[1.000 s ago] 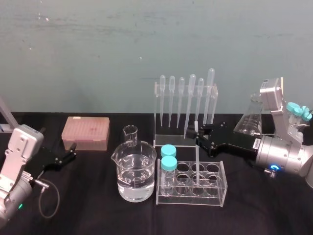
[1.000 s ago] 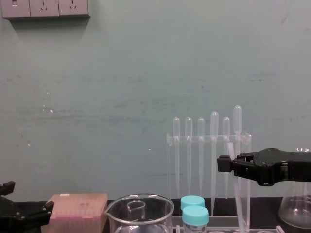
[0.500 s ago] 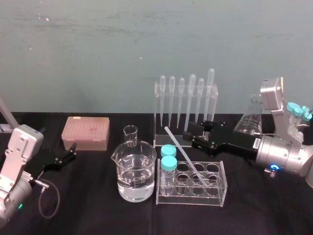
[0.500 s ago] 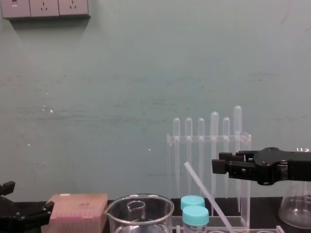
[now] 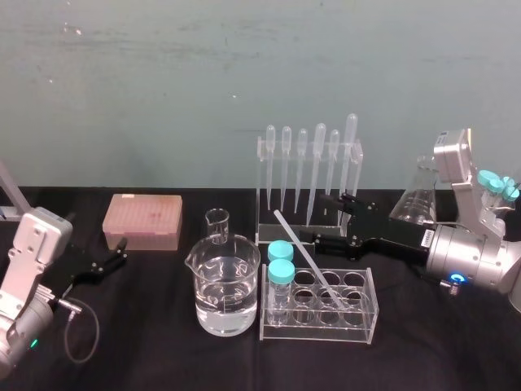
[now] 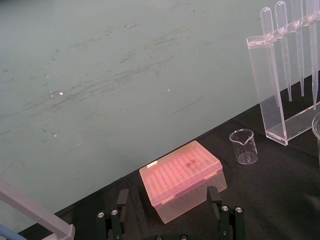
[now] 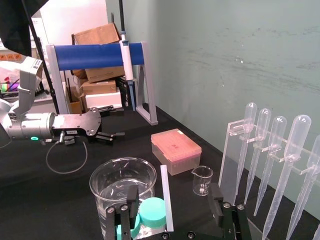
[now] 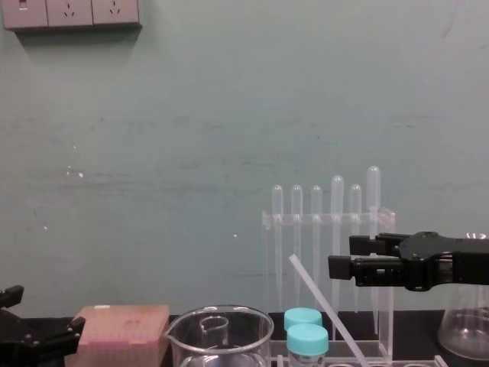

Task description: Pick up the stirring rod with one hand, then place it down.

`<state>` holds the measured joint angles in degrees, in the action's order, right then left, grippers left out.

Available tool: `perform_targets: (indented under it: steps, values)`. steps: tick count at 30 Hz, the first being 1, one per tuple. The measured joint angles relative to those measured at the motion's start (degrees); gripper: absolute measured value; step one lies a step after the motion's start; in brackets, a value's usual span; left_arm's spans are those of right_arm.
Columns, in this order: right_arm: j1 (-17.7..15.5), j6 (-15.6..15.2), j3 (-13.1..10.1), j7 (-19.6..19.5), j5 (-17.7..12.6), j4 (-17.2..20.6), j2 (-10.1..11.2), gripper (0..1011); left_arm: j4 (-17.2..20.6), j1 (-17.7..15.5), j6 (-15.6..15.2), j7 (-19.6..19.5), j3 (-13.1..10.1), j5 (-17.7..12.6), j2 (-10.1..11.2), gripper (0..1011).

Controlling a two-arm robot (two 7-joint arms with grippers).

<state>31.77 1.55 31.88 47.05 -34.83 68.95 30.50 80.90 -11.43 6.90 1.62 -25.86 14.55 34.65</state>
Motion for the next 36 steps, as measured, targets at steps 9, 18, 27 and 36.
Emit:
perform_targets:
  steps: [9, 18, 27, 36]
  values:
    - [-0.8, -0.4, -0.4, -0.6, -0.3, 1.2, 0.6, 1003, 0.0, 0.0, 0.0, 0.0, 0.0, 0.0, 0.0, 1000]
    - [-10.4, -1.2, -6.3, -15.4, 0.9, 10.8, 4.5, 1003, 0.0, 0.0, 0.0, 0.0, 0.0, 0.0, 0.0, 1000]
    - [-21.8, 0.6, -14.1, -37.3, 5.0, 16.6, 3.0, 1003, 0.0, 0.0, 0.0, 0.0, 0.0, 0.0, 0.0, 1000]
    - [-23.7, 1.4, -15.3, -43.7, 8.1, 12.8, -1.2, 1003, 0.0, 0.0, 0.0, 0.0, 0.0, 0.0, 0.0, 1000]
